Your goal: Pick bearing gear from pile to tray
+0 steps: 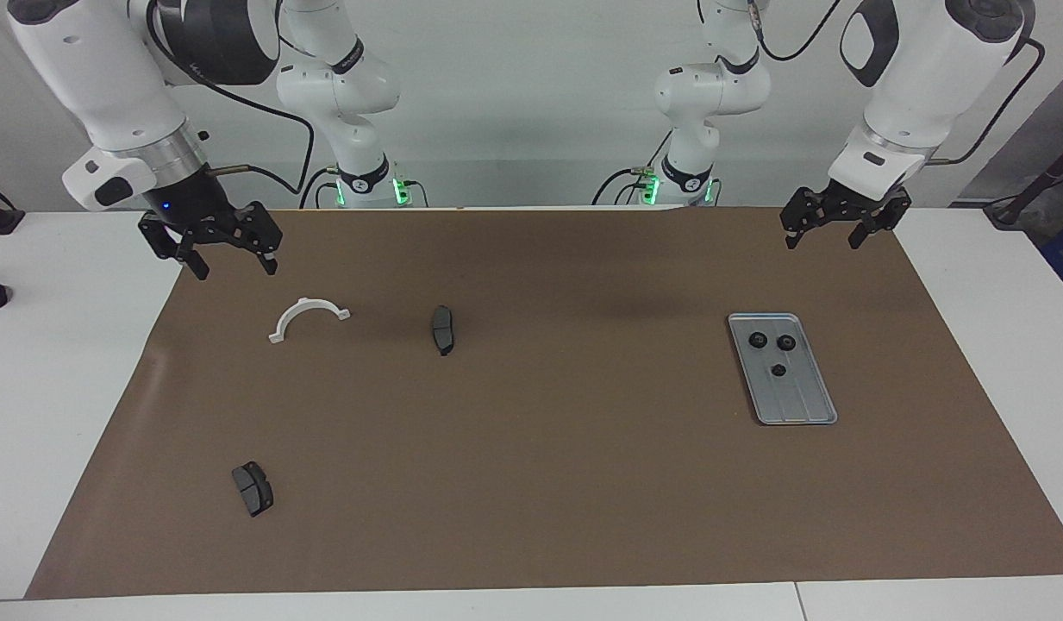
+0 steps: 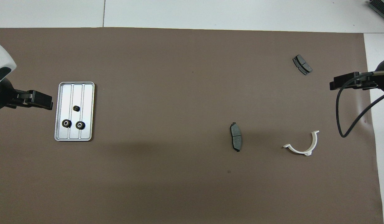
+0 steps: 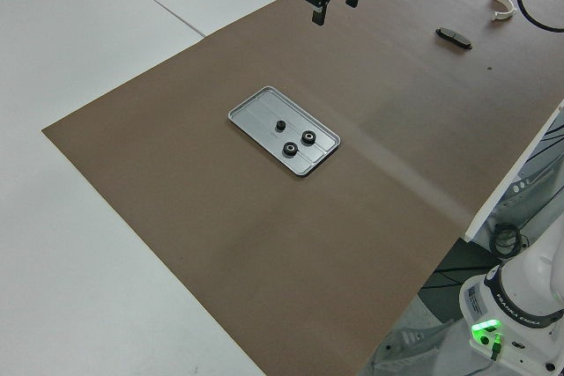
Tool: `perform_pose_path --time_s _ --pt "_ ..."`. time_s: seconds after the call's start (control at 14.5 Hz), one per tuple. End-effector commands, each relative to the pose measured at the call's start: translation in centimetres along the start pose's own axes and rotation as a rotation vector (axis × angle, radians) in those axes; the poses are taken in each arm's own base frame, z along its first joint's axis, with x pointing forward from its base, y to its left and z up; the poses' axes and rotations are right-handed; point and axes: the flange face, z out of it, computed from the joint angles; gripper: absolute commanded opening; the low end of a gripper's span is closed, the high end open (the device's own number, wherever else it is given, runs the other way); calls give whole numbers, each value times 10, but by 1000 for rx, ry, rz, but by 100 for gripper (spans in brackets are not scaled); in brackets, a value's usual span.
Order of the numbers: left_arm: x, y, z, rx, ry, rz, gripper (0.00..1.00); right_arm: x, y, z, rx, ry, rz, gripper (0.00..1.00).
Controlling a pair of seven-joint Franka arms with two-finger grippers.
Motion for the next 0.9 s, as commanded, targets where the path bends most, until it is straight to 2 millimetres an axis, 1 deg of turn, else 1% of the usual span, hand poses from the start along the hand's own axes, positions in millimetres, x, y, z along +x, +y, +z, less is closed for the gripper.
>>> perform_pose_path --time_s 0.0,0.07,0.21,0.34,0.41,0.48,0.83 --pt "-6 -7 -20 -73 17 -5 100 -8 0 -1 22 2 -7 100" --pt "-4 -2 -25 -69 12 4 100 -8 0 -1 22 2 -7 100" --pt "-5 3 -25 -68 -3 16 100 -8 0 -1 22 2 -7 100" --pt "-8 0 -26 -50 -14 13 100 -8 1 -1 22 2 -4 100" --pt "-12 -1 -28 -12 -25 19 100 -8 0 -1 22 2 -7 100" --pt "-13 2 -27 -2 -30 24 100 -8 0 -1 22 2 -7 100" --pt "-12 -1 -29 -26 -17 7 100 -8 1 -1 22 2 -4 100"
